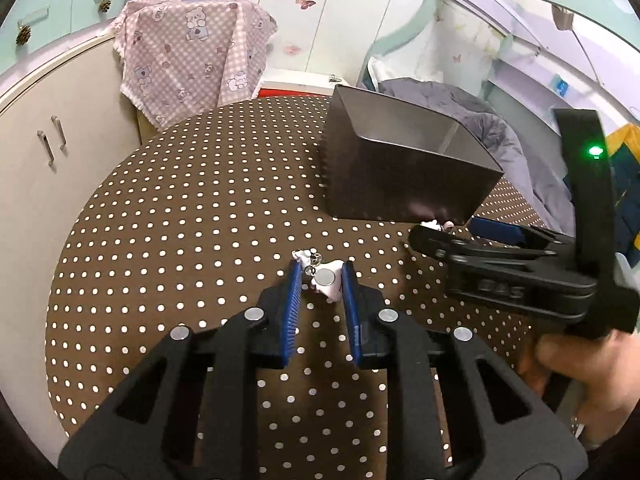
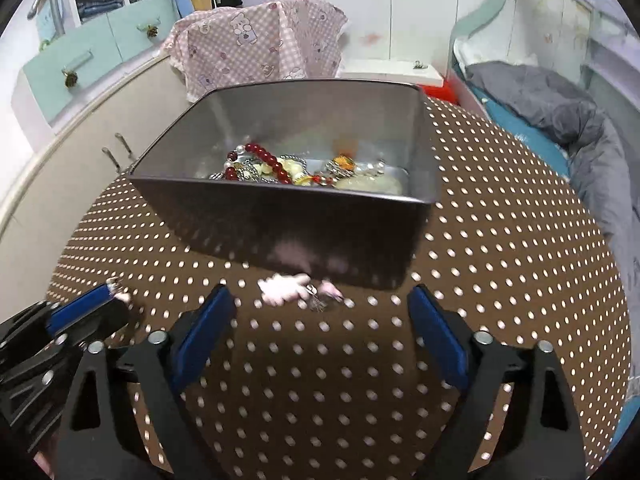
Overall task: Organize jewelry
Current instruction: 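Carry the key charm into the box with left while right lowers the pink charm in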
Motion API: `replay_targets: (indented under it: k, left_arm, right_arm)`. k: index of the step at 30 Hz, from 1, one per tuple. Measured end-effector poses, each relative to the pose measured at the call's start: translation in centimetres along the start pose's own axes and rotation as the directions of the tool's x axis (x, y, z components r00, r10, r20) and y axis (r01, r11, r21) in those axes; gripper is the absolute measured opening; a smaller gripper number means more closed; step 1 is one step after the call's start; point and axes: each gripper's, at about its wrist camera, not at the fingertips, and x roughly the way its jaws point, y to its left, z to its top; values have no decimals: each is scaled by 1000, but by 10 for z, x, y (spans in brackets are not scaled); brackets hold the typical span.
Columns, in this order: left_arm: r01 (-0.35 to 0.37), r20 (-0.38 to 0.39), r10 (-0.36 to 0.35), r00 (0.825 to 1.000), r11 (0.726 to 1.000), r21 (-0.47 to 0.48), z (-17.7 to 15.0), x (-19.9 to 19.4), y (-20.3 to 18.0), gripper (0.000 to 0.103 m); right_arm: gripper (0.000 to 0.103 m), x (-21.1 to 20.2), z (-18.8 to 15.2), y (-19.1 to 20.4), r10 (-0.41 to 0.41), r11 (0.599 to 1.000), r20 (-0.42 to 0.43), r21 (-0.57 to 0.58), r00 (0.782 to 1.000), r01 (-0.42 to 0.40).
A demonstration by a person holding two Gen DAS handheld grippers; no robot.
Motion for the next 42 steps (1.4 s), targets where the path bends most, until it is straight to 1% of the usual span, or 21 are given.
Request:
replay_targets:
  k: [1,2,3,4,5,7,10,16,20,23,26,31,36,38,42]
  left_arm:
    - [-3,-1,3,1000,1000,5,0,0,-1,21]
    - [-7,-1,7,1000,1000,11,0,1,-3,21]
    - [-11,0,11,1000,1000,17,1,2,-4,21]
    - [-15,3,15,1000,1000,22,1,1,-5,21]
    - [-19,7,19,1000,999,27,1,1,-5,21]
    - [-27,15,27,1000,999,31,1,-1,-7,21]
    - [-45,29,44,999,998,37,-3,-6,-15,21]
    - [-61,38,59,997,998,36,-8,-12,-16,21]
    - [-64,45,62,997,997,35,-9,-20,-14,21]
    - [-66,64,63,996,997,43,-5,-31,-16,21]
    - [-66,101,60,993,996,57,6,-48,-18,21]
    - [-66,182,48,982,993,97,37,-82,-28,21]
    - [-69,261,32,965,988,136,78,-110,-42,21]
    - [-73,284,28,958,986,151,94,-116,-48,21]
    - [-75,295,25,955,985,158,115,-115,-56,21]
  right_arm:
    - [74,0,0,2,-33,999,1,-11,999,33]
    - [64,-1,-1,1,-42,999,8,-18,999,42]
    - [52,-2,-3,1,-36,999,13,-32,999,36]
    - [45,-3,-3,0,-29,998,16,-47,999,30]
    - [35,-5,-5,-1,-15,998,17,-56,1000,16]
    - [31,-9,-10,-10,31,998,17,-54,999,-30]
    - [30,-17,-17,-20,85,995,22,-44,996,-84]
    - [30,-47,-30,-32,122,991,56,-56,991,-119]
    - [30,-72,-27,-38,148,988,95,-61,984,-143]
    - [30,-92,-17,-42,168,985,135,-68,977,-160]
    - [30,-108,0,-44,186,982,173,-74,967,-175]
    - [30,-138,26,-45,225,974,241,-81,944,-211]
    - [30,-160,55,-45,244,969,295,-97,924,-225]
    - [30,-166,69,-46,248,968,309,-103,918,-227]
    - [30,-168,88,-45,278,960,316,-105,907,-258]
